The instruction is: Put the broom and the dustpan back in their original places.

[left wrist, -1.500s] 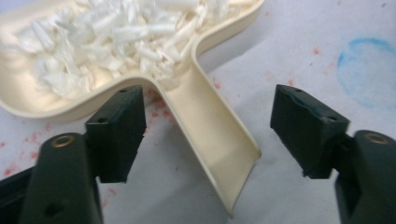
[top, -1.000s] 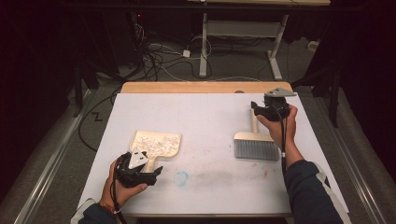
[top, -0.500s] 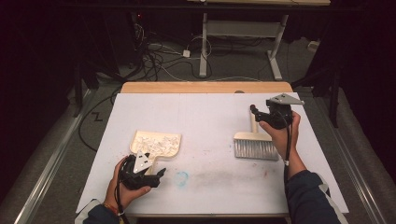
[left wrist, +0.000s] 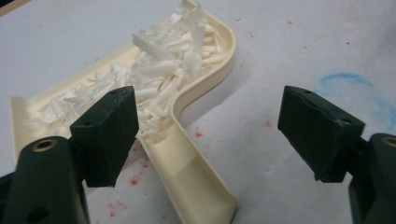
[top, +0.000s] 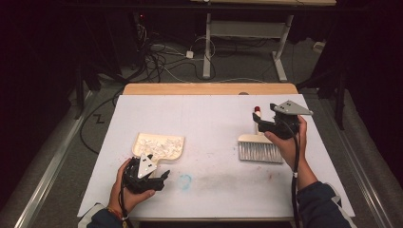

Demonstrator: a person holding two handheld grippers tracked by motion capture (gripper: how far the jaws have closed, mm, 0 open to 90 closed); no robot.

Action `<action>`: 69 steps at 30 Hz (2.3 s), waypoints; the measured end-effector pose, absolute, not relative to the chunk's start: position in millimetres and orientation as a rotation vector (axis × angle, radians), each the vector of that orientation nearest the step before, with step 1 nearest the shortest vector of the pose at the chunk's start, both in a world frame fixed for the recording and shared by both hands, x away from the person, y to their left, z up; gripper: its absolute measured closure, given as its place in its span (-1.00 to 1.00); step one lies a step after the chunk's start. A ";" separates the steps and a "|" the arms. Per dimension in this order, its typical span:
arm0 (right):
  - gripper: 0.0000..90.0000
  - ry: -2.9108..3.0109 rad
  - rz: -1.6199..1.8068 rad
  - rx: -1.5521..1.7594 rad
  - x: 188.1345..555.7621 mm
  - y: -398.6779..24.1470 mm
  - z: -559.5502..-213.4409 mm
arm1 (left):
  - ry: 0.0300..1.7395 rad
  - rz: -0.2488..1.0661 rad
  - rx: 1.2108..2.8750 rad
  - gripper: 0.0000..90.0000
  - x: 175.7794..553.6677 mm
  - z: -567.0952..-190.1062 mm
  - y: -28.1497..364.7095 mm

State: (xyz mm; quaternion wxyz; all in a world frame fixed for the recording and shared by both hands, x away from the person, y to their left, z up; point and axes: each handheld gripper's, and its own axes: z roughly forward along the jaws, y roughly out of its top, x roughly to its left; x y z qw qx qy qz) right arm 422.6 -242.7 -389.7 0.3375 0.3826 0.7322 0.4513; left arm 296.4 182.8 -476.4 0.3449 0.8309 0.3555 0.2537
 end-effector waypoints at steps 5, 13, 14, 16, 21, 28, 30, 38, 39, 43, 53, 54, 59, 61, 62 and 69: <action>-0.46 1.926 1.180 0.947 413.6 -238.5 -384.6 | 0.922 0.656 2.163 -0.56 296.7 -476.5 184.2; -0.49 1.966 1.202 0.914 403.7 -236.3 -381.7 | 0.909 0.657 2.198 -0.56 297.0 -479.3 180.5; -0.49 1.970 1.204 0.909 402.5 -236.6 -381.6 | 0.905 0.656 2.201 -0.56 296.7 -479.5 180.1; -0.49 1.969 1.183 0.896 399.3 -237.1 -381.1 | 0.899 0.655 2.204 -0.56 296.7 -479.5 179.6; -0.49 1.965 1.190 0.868 391.0 -238.8 -378.1 | 0.899 0.655 2.200 -0.56 296.6 -479.0 180.1; -0.50 1.962 1.180 0.839 378.5 -240.2 -375.5 | 0.899 0.658 2.197 -0.57 295.7 -478.6 180.4; -0.50 1.962 1.176 0.830 374.6 -240.9 -375.4 | 0.902 0.659 2.194 -0.57 295.8 -478.8 180.5; -0.47 1.971 1.181 0.798 359.1 -244.6 -373.5 | 0.903 0.660 2.197 -0.57 296.5 -479.2 180.3; -0.46 1.955 1.193 0.787 356.4 -245.8 -373.5 | 0.904 0.659 2.197 -0.57 296.5 -479.2 180.3; -0.46 1.946 1.190 0.774 348.7 -249.6 -373.7 | 0.909 0.654 2.193 -0.57 296.5 -479.2 180.5; -0.46 1.937 1.153 0.764 333.6 -261.8 -375.8 | 0.911 0.654 2.194 -0.58 296.9 -478.9 180.7; -0.46 1.934 1.149 0.765 332.6 -262.7 -376.3 | 0.911 0.656 2.198 -0.58 296.9 -479.0 180.5; -0.46 1.949 1.140 0.766 327.6 -267.0 -378.9 | 0.913 0.660 2.198 -0.58 296.7 -478.5 180.8; -0.46 1.954 1.142 0.763 325.0 -268.6 -380.1 | 0.916 0.653 2.195 -0.58 296.9 -478.4 181.4; -0.46 1.957 1.137 0.758 323.6 -269.1 -380.7 | 0.917 0.657 2.194 -0.58 296.8 -478.3 181.4; -0.46 1.966 1.130 0.757 315.2 -274.6 -385.1 | 0.909 0.656 2.194 -0.58 296.4 -478.4 180.8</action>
